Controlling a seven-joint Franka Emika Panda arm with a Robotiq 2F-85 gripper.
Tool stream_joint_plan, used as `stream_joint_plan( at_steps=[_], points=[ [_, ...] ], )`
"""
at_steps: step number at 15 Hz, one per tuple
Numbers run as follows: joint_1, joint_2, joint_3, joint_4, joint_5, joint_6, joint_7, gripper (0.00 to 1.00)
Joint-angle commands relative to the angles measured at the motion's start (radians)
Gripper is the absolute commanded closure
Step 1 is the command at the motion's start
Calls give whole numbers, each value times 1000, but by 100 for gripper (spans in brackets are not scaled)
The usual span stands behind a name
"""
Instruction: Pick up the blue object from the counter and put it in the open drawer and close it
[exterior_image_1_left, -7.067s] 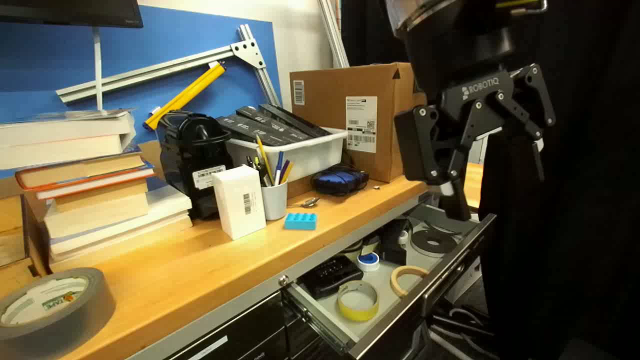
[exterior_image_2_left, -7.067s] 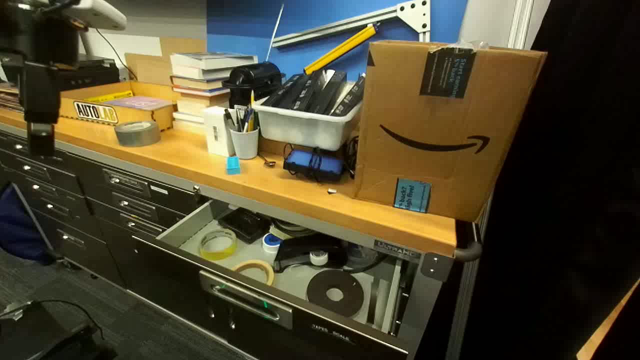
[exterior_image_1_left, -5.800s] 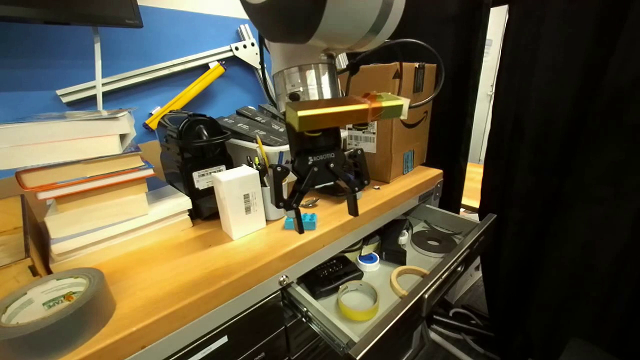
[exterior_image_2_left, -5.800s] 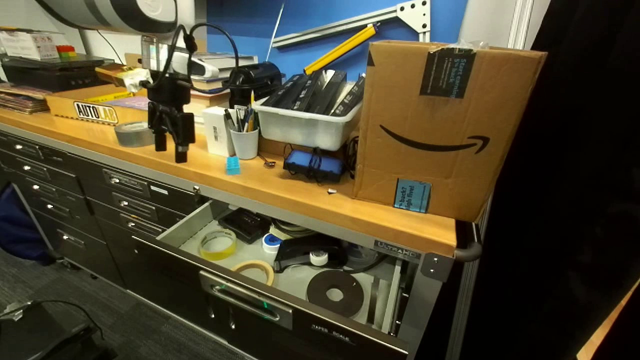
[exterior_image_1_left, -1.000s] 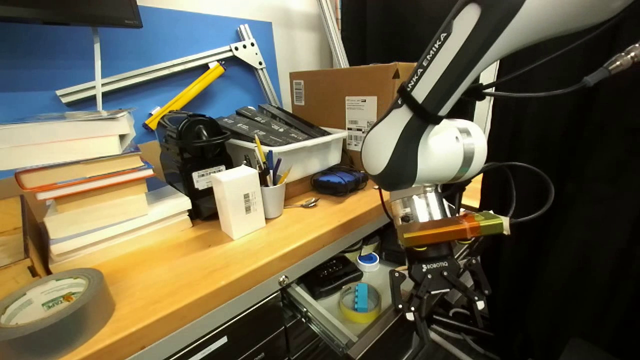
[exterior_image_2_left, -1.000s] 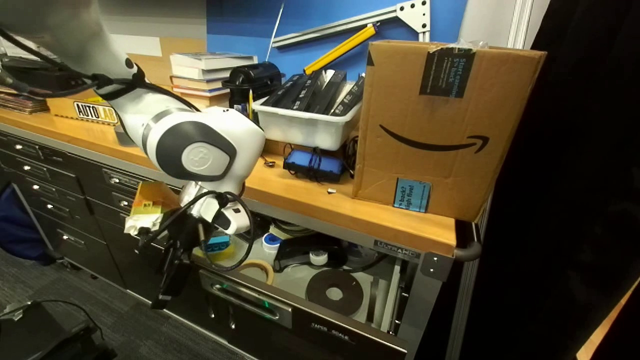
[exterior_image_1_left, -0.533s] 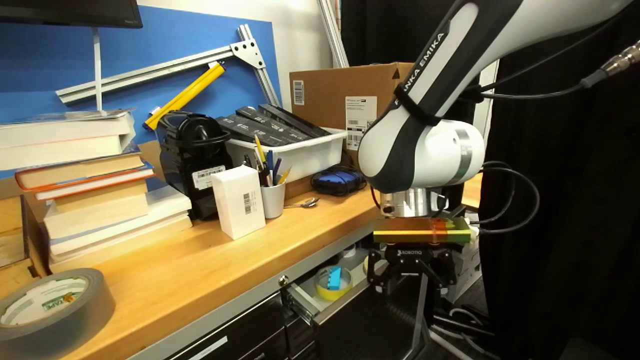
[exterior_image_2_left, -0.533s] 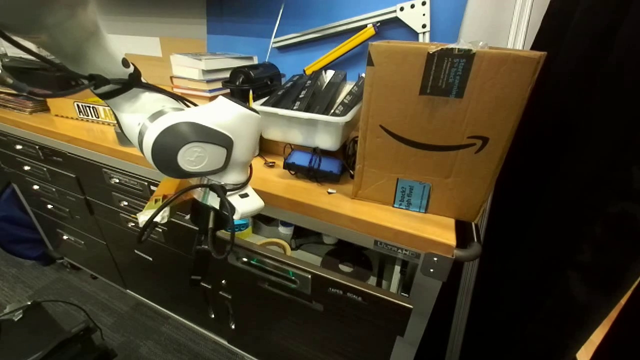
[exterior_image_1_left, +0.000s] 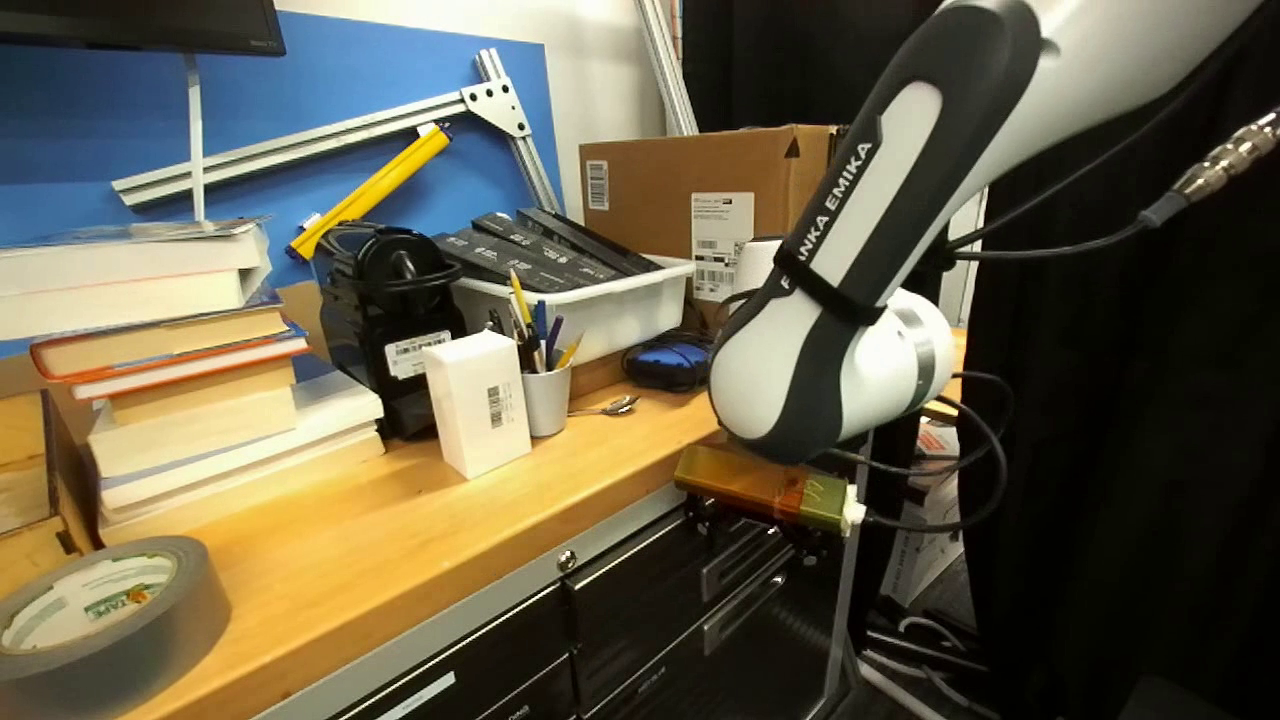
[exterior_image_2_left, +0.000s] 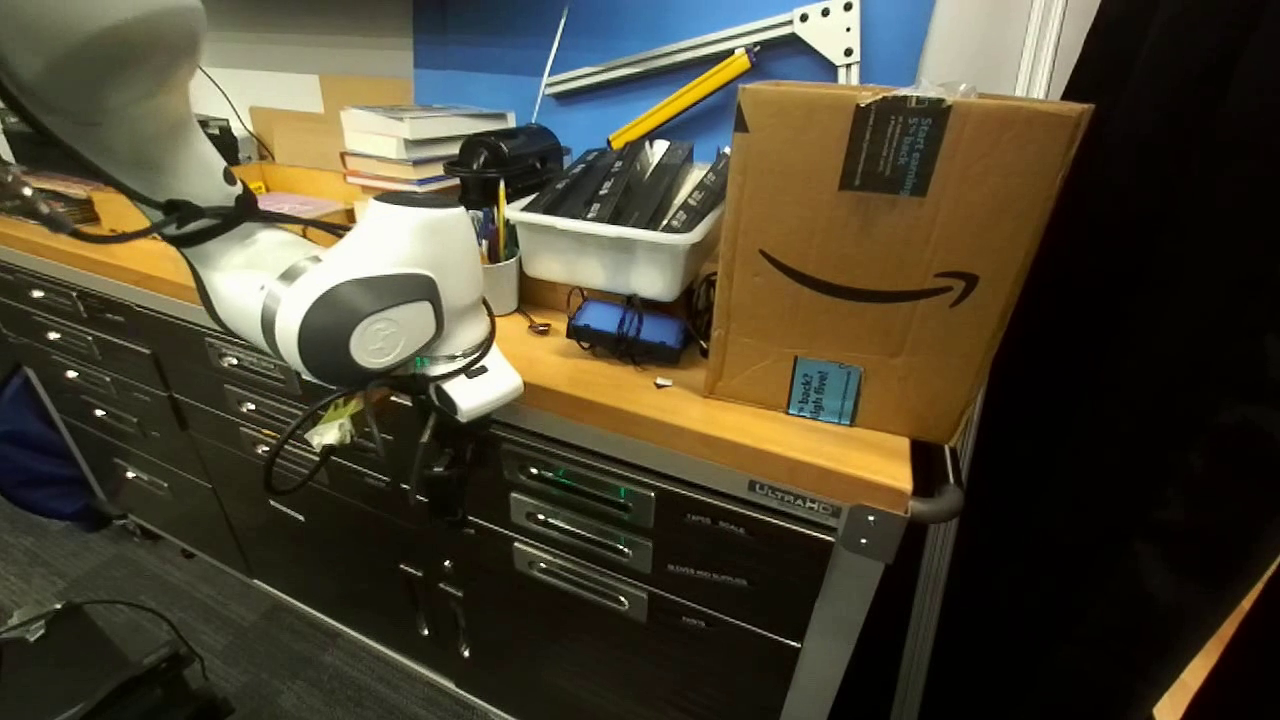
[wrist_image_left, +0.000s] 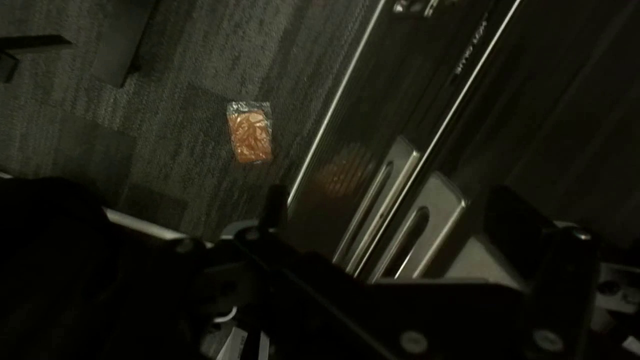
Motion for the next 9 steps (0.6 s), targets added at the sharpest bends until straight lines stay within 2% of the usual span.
stream_joint_plan(
  at_steps=[1, 3, 5, 6, 7, 8, 9],
  points=[
    [84, -82, -127, -99, -218, 143, 268, 0],
    [157, -137, -245, -123, -397, 163, 428, 0],
    [165, -234, -266, -136, -543, 101, 520, 0],
    [152, -305, -223, -160, -491, 51, 427, 0],
    [86, -348, -94, -190, -347, 8, 256, 0],
    [97, -398, -64, -190, -281, -54, 199, 0],
    [222, -445, -148, -175, -205, -132, 118, 0]
  ],
)
